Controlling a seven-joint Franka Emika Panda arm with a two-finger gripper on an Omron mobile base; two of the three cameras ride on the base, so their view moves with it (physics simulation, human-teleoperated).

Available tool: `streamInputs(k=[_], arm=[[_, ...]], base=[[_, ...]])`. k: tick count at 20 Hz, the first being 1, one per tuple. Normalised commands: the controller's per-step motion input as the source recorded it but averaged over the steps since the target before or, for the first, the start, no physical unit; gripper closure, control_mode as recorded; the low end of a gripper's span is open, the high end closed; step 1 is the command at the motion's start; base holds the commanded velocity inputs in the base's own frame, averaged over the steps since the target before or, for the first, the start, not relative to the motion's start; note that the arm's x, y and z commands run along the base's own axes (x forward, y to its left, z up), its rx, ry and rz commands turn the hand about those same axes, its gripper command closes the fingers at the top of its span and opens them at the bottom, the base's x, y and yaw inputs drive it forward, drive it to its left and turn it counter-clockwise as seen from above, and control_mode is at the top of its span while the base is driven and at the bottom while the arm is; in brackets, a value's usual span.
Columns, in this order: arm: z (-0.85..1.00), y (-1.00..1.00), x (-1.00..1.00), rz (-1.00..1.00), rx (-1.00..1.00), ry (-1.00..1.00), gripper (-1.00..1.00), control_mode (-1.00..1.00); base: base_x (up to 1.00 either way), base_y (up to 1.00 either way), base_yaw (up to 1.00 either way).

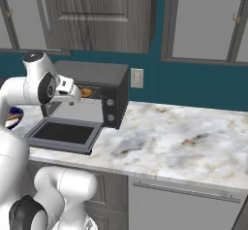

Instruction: Pick up the heated bread from the toaster oven and place it in the bowl. Then move the bread bowl to the dining counter.

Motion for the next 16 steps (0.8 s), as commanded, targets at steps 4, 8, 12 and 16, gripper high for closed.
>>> streamInputs(k=[4,8,12,16], arm=[[-0.18,0.48,0.0,0.0,0.06,-0.08,-1.0,-1.0],[-0.01,0.12,0.0,0.0,0.02,0.0,-1.0,-1.0],[0.0,0.0,0.0,0.0,0.0,0.0,-1.0,-1.0],[0.0,0.05,0.08,0.0,0.0,-0.08,-1.0,-1.0]], base=[[0.0,0.0,0.0],[0.0,0.0,0.0],[0.0,0.0,0.0],[0.0,0.0,0.0]])
